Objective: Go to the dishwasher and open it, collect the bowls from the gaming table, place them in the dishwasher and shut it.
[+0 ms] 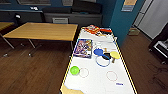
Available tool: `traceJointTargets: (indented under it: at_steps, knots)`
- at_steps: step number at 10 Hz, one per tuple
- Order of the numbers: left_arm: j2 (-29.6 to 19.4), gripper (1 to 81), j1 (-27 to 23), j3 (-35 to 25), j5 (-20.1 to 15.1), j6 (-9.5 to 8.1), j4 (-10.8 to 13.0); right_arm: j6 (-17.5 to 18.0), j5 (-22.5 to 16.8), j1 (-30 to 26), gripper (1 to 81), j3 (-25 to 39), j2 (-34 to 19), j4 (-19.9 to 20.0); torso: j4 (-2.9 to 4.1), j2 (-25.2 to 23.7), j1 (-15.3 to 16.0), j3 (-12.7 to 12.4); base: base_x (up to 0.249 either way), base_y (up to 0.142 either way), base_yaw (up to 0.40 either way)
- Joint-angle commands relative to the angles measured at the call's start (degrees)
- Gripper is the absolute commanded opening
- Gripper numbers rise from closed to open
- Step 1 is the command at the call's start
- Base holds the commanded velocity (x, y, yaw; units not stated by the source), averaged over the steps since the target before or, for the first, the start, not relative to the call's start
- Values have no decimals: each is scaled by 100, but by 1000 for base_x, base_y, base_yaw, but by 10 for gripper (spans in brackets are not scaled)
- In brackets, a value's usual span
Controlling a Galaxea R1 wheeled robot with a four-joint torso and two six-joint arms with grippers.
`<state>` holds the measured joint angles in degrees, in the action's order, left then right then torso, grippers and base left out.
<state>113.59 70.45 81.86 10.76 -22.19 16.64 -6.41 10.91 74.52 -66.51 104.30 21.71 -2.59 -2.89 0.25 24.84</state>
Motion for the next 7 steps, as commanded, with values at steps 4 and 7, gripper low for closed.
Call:
traceJointTargets:
  at_steps: [4,7]
  knots:
    - [-1259,811,-2882,-1504,-1451,-1626,-12,-27,-265,-213,10,52,-188,-176,0,0,0,0,0,0,0]
    - [-1233,811,-4040,-1638,-1806,-2800,-56,-27,-265,-213,10,-54,-91,-176,0,0,0,0,0,0,0]
